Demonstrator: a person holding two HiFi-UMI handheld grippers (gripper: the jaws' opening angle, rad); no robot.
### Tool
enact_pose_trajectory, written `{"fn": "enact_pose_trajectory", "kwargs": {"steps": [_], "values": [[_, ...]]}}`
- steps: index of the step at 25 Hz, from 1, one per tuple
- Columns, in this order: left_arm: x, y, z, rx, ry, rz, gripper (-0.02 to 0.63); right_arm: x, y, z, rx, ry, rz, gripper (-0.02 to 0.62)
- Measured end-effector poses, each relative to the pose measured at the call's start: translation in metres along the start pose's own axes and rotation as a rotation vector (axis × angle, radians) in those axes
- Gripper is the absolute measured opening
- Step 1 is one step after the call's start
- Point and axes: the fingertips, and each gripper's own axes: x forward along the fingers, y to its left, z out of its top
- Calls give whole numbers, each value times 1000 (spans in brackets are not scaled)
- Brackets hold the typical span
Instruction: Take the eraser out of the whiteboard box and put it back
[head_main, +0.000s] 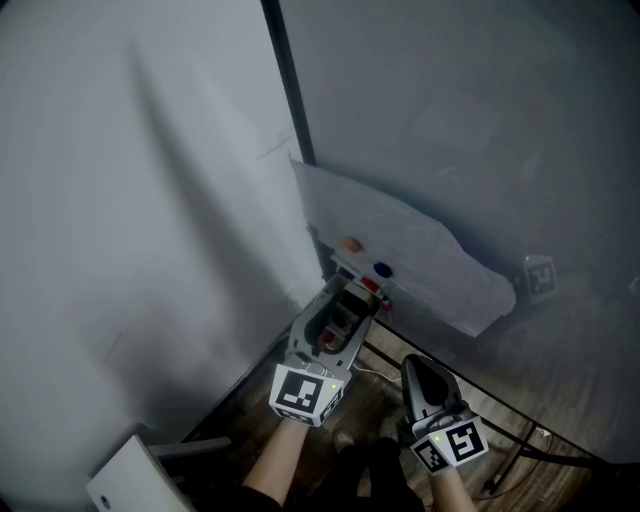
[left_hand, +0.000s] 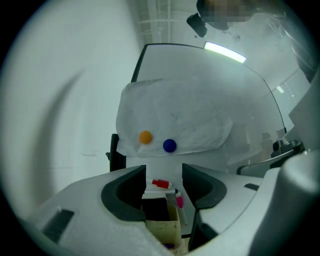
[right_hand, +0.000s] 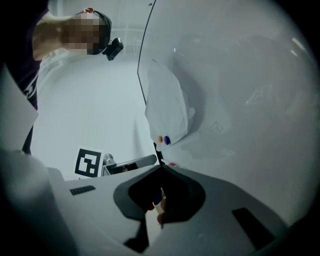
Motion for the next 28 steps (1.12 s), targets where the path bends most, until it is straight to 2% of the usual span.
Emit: {"fn": "enact_pose_trajectory", "kwargs": {"steps": [4,9,20,24,28], "values": [[-16,-9,23,27,-17,3,181,4,12,23,-23,-24,37,3],[-44,-21,66,49,-84,37,95,5,31,54,-61,-73,88,3],[-88,-51,126,179,-182,83,27,-5,55,101,-114,-157,181,3],[-96,-63,134,245,-202,76,5,-8,57,105,-135,-165,181,3],[-96,-65,132,245,-203,81,5,-6,59,105,-164,-168,192,2]]}}
